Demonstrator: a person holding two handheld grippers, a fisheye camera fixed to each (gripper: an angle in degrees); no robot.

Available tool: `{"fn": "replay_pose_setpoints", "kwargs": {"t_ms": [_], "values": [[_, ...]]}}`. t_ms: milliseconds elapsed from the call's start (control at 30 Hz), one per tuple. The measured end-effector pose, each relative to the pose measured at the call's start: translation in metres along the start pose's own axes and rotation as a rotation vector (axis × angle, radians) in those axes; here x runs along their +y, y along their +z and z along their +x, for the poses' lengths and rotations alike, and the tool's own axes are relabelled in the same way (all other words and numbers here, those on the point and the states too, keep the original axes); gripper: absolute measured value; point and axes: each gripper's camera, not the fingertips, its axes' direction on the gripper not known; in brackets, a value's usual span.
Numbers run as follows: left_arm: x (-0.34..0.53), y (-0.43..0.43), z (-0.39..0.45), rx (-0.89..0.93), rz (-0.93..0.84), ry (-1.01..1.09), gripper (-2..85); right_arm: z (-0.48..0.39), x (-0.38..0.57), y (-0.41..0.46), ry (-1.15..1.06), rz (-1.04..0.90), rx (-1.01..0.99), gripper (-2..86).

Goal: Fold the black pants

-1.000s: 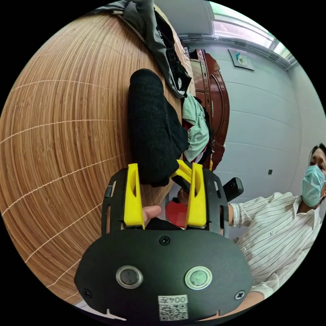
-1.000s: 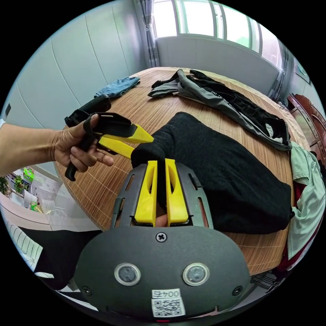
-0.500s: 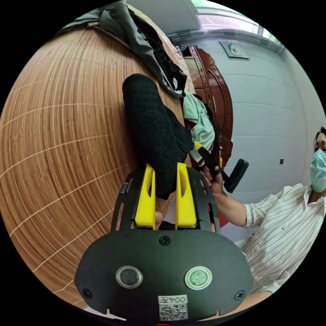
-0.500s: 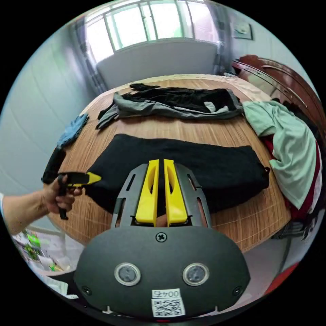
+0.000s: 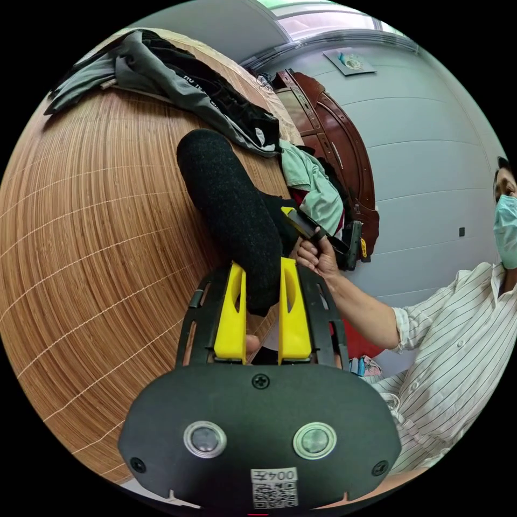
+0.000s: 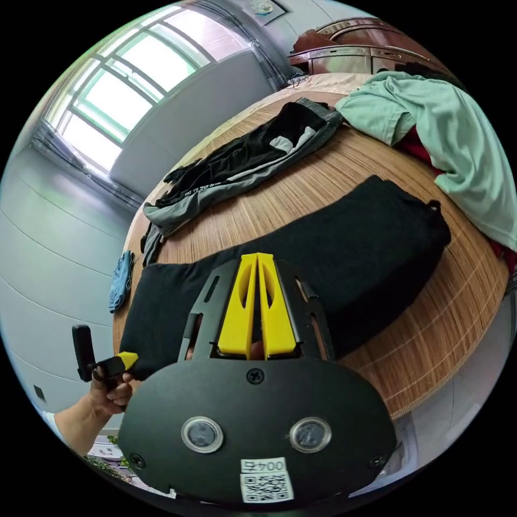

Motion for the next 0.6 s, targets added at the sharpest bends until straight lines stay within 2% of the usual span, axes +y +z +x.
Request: {"fn": "replay_pose_setpoints", "kwargs": {"t_ms": [67,267,367,433,533,600], "values": [[-0.004,-0.003,0.013,-0.001,-0.003,0.022,10.1,0.018,0.023,0.013,0.018,-0.108,0.010,-0.7],[-0.015,-0.012,0.059,-0.038,-0.010,0.077,10.1,0.020,0.026,-0.034,-0.035,-0.009,0.017,-0.7],[-0.022,-0.013,0.086,-0.061,-0.037,0.126,10.1,0.029,0.038,-0.020,-0.093,-0.157,0.053,-0.7],[-0.026,-0.013,0.107,-0.104,-0.060,0.179,10.1,0.029,0.027,-0.033,-0.099,-0.139,0.050,-0.7],[-0.031,-0.019,0.132,-0.113,-0.055,0.209,10.1,0.019,-0.006,-0.060,-0.163,0.022,0.032,-0.7],[-0.034,-0.022,0.153,-0.123,-0.055,0.226,10.1,0.024,-0.027,-0.046,-0.138,-0.022,-0.006,-0.7]]}}
